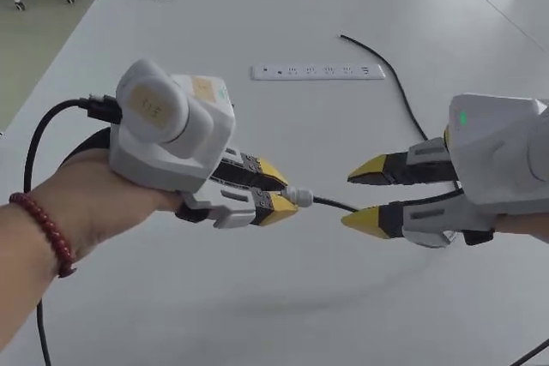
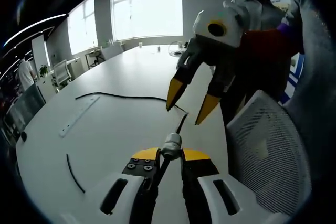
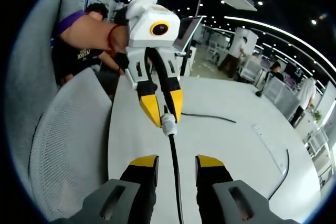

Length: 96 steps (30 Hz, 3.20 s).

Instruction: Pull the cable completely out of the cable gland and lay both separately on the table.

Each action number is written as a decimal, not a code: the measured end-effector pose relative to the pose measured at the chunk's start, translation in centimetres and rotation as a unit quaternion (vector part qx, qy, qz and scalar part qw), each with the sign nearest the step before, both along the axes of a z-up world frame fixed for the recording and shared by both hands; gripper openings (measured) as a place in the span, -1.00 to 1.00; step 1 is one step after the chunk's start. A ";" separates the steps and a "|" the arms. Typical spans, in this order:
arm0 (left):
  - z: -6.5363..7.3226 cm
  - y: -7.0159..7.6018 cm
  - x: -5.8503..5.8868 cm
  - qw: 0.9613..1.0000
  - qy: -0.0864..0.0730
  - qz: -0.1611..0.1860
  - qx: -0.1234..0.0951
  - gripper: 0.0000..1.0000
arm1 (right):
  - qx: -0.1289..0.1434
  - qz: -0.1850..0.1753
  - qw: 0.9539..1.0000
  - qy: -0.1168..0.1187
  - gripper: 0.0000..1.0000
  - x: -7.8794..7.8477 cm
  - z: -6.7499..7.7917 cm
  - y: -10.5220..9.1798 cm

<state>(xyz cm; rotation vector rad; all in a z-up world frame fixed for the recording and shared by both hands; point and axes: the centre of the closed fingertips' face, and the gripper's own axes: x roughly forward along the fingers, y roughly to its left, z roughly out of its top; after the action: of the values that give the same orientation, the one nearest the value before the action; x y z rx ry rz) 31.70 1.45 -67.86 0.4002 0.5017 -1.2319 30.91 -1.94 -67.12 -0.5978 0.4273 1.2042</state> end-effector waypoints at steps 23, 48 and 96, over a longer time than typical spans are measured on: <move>0.1 -0.2 -0.5 1.000 -0.003 -0.009 0.001 -0.68 | -0.040 0.053 0.998 0.008 -0.89 -0.1 -1.3 2.3; -0.1 0.3 -0.2 1.000 -0.007 -0.011 0.006 -0.68 | -0.051 0.041 0.998 0.016 -1.00 -0.1 -2.5 0.4; -0.5 1.9 0.4 1.000 -0.013 -0.007 0.021 -0.68 | -0.113 -0.041 0.990 0.077 -1.00 0.3 -9.2 -7.3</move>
<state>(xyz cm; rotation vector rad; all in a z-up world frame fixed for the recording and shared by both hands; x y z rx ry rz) 32.06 3.36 -68.41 0.4546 0.5040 -1.2302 31.25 -9.21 -76.37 -0.6763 0.7198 1.1341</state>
